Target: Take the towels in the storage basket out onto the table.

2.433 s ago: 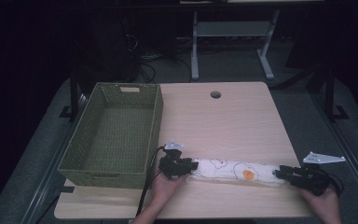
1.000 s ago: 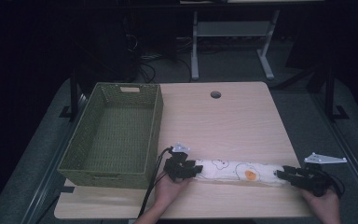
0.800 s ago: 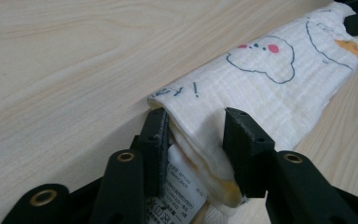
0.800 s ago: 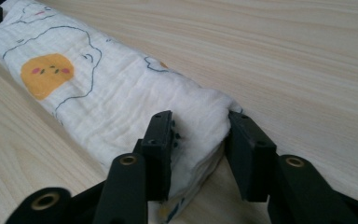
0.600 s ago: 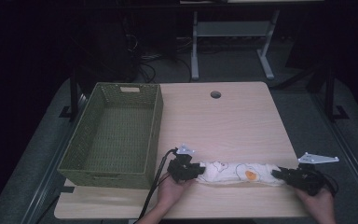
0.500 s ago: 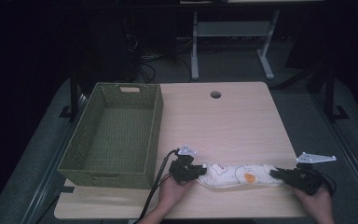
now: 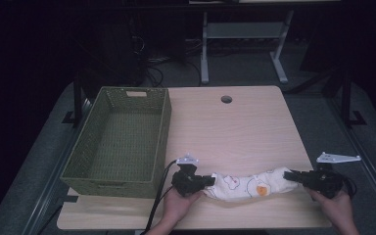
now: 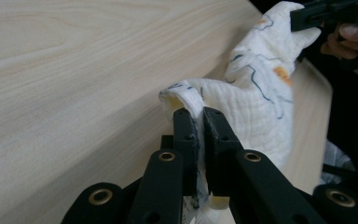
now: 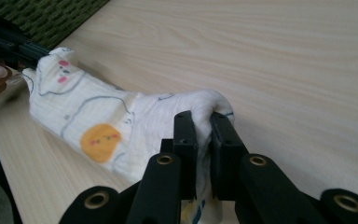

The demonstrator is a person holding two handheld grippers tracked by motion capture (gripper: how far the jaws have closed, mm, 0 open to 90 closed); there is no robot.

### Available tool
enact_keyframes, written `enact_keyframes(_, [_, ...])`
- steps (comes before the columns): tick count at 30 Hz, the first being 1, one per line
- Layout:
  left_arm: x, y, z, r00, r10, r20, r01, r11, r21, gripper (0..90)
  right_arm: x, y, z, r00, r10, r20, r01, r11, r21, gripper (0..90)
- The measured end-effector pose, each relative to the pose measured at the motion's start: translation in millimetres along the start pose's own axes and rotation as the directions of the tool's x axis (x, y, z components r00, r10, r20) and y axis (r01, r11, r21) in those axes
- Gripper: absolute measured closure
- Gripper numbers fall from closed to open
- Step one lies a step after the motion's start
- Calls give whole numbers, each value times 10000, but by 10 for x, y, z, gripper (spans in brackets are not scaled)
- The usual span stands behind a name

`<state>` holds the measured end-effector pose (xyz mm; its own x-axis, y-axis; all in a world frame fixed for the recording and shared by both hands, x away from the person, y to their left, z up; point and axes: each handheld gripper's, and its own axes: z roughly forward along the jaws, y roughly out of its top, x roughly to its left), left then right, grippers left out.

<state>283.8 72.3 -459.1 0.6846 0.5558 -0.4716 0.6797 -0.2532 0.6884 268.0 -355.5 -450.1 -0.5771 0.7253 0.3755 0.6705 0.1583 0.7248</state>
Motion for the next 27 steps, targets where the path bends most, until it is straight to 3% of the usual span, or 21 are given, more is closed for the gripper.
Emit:
enact_keyframes(6, [-62,-48,-202,9997,-113,209,121,9993,-348,845,131,199,-23,9983,-585,-63,586,9983,71,824])
enact_keyframes(15, [-136,-65,-517,9985,-209,497,259,9944,-1021,844,186,508,16,9951,-713,-688,705,9974,-141,824])
enact_keyframes(20, [-183,-63,-719,9976,-221,659,327,9860,-1637,845,241,725,61,9922,-885,-882,869,9960,-223,824])
enact_keyframes(27, [-184,-54,-997,9970,-323,706,489,9673,-2488,845,344,1068,208,9852,-1226,-1195,1209,9924,-215,824])
